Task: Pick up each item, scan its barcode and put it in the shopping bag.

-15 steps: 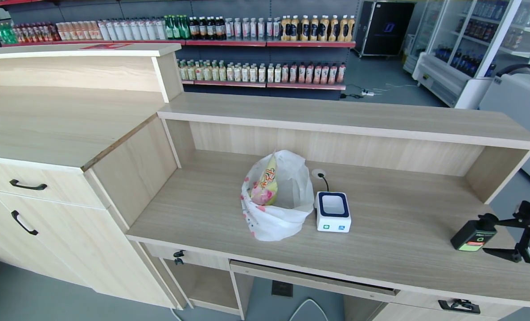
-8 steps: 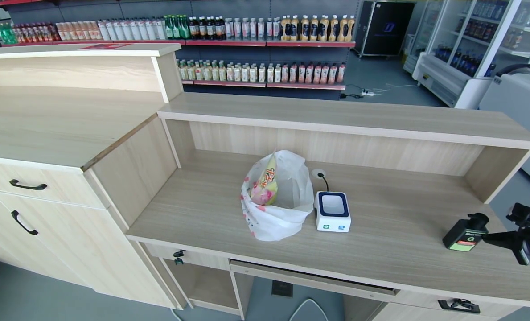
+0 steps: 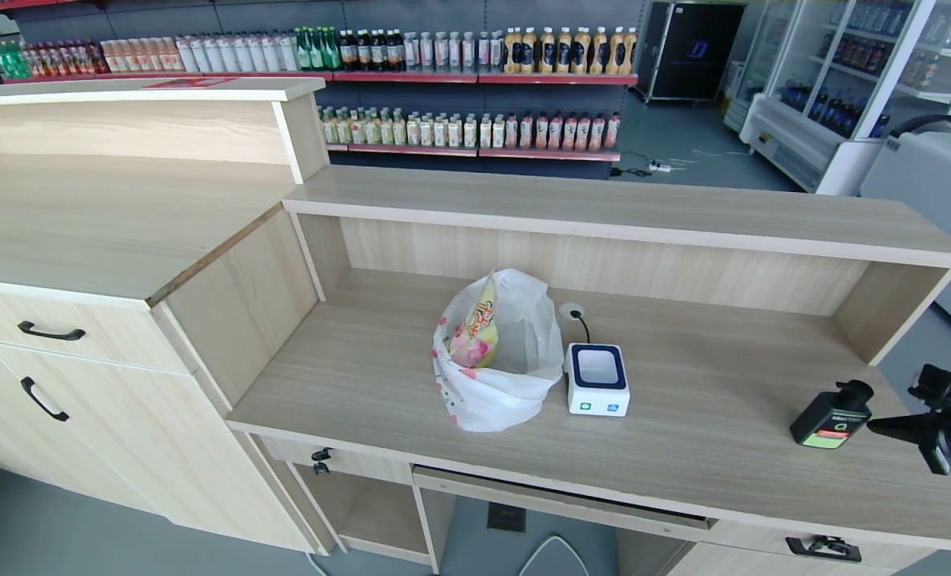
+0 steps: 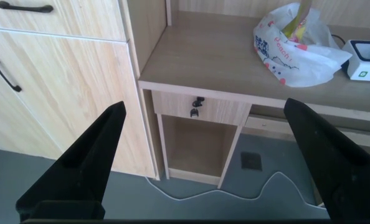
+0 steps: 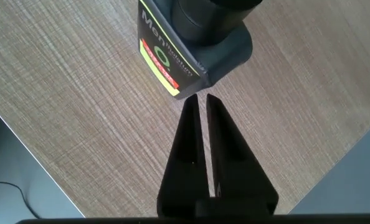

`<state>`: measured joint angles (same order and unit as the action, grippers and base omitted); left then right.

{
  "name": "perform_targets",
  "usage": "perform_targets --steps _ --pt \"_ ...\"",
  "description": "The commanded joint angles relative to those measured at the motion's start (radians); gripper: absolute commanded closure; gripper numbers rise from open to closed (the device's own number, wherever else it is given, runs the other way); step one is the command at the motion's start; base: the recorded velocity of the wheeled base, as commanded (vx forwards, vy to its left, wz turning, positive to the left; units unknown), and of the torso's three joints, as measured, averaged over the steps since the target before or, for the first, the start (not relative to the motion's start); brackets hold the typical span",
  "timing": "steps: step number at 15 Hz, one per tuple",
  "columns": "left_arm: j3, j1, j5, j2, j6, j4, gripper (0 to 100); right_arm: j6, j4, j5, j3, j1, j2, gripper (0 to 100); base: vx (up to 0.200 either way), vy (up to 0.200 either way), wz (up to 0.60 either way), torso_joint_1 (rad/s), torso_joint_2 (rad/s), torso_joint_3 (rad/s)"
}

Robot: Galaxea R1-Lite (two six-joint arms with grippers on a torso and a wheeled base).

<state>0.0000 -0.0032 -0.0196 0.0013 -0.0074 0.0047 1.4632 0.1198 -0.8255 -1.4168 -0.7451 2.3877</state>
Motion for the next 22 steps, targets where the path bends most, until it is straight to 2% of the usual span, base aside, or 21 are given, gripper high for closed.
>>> perform_targets --steps 1,5,13,18,22 --pt "0.000 0.000 0.000 0.000 0.000 0.000 0 0.022 0.001 -0.007 0.013 -0.014 -0.038 0 0.000 0.000 0.00 0.000 0.00 0.000" --pt "0.000 0.000 0.000 0.000 0.000 0.000 0 0.028 -0.002 -0.064 0.022 -0.014 -0.079 0 0.000 0.000 0.00 0.000 0.00 0.000" --pt "0.000 0.000 0.000 0.000 0.000 0.000 0 0.016 -0.002 -0.057 -0.030 0.070 0.024 0 0.000 0.000 0.00 0.000 0.00 0.000" --pt "0.000 0.000 0.000 0.000 0.000 0.000 0 -0.067 -0.003 -0.058 -0.077 0.132 0.079 0 0.000 0.000 0.00 0.000 0.00 0.000" --pt "0.000 0.000 0.000 0.000 0.000 0.000 0 -0.073 -0.005 -0.058 -0.091 0.150 0.107 0 0.000 0.000 0.00 0.000 0.00 0.000"
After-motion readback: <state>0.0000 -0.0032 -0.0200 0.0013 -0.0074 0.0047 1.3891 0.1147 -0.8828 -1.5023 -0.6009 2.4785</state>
